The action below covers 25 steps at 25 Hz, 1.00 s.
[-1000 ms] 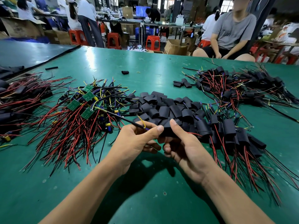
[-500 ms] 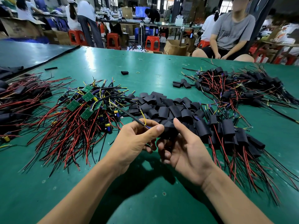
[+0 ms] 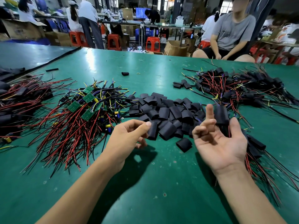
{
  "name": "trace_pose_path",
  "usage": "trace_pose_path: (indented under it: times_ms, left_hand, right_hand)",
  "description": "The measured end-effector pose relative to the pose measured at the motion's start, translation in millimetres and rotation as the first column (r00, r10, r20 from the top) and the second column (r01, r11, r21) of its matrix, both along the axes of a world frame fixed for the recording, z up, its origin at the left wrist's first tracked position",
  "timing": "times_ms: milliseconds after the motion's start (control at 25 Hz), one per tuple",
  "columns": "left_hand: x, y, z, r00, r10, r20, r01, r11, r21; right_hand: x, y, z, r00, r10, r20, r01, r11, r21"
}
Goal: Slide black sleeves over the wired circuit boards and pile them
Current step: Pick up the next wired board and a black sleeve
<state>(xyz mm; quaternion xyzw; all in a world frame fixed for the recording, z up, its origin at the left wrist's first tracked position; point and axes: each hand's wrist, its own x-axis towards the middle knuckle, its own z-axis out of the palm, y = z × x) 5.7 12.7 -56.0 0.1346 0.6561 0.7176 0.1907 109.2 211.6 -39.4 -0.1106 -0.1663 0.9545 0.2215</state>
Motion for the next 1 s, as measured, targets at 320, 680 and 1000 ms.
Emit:
trace_pose_path:
  times_ms: [320, 680, 1000]
  left_hand:
    - [-10, -7, -9, 0.965, 0.219, -0.142, -0.238, 0.963, -0.13]
    - [-20, -12, -15, 0.82, 0.513, -0.255, -0.56, 0.811, -0.167]
    - [-14, -17, -2, 0.76, 0.585, -0.281, -0.622, 0.781, -0.057]
  right_hand:
    - [-10, -3, -16, 0.938, -0.151, 0.313, 0.03, 0.933, 0.359]
    - [-14, -27, -46, 0.789, -0.605, 0.106, -0.339, -0.285, 0.896]
    - [-12, -25, -48, 0.736, -0.655, 0.173, -0.474, -0.315, 0.822]
